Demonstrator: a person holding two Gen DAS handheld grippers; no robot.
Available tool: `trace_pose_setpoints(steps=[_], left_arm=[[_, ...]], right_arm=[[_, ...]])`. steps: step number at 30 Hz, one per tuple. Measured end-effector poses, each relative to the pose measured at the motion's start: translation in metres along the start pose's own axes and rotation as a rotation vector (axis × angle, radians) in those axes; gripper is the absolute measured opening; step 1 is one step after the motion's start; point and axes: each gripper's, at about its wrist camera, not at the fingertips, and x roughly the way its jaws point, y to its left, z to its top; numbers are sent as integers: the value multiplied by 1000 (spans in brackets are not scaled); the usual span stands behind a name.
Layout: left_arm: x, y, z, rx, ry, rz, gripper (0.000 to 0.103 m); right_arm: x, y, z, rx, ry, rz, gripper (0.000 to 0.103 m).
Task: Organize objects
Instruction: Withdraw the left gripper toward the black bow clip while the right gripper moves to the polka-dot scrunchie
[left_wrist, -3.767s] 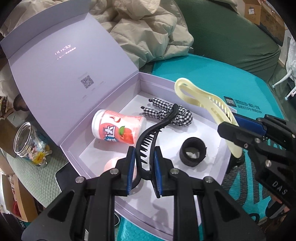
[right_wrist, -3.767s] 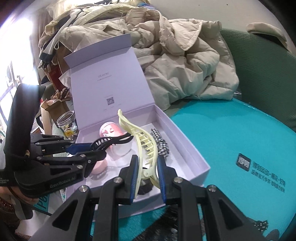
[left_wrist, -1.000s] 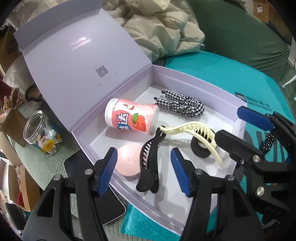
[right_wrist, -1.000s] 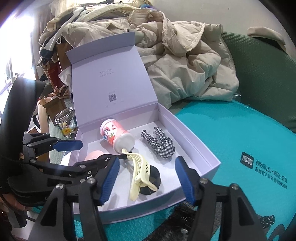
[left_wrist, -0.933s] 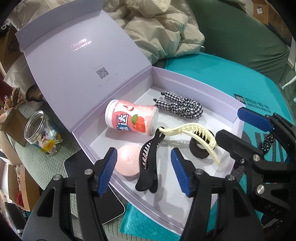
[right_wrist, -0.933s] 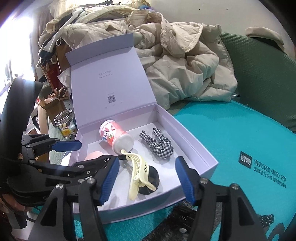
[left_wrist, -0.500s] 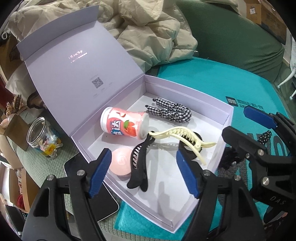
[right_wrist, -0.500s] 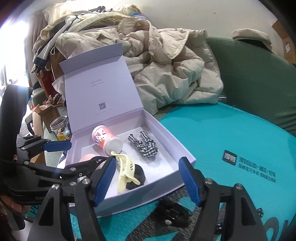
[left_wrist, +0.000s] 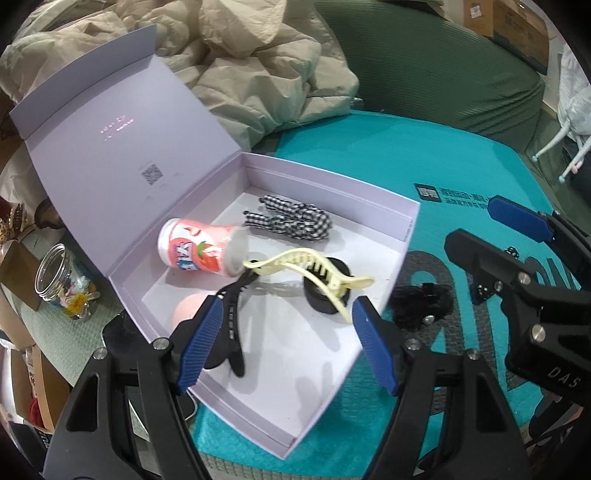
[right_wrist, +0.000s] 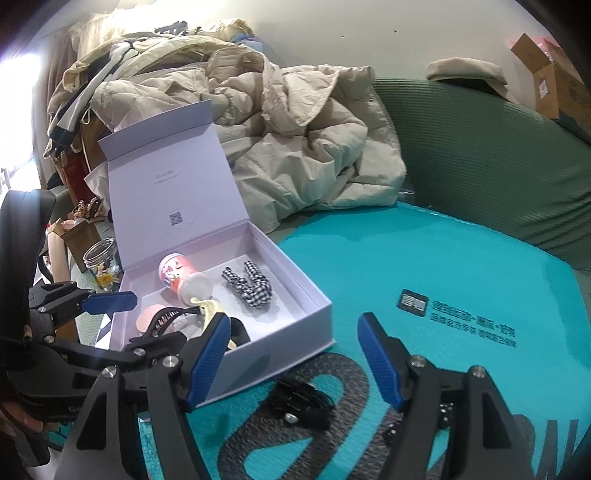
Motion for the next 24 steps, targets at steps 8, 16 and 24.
trace_pose_setpoints(steps=[8,16,24], left_arm=[[1,-17,-1,30,2,-33,72],[2,-35,-3,58,9,-66,72],[-2,-54,-7,91,4,-99,72]], right_arm=[[-11,-16,-6,19,4,-46,72],[-22,-30,-13,41,14,-77,72],[-31,-42,-21,62,30,-113,73]])
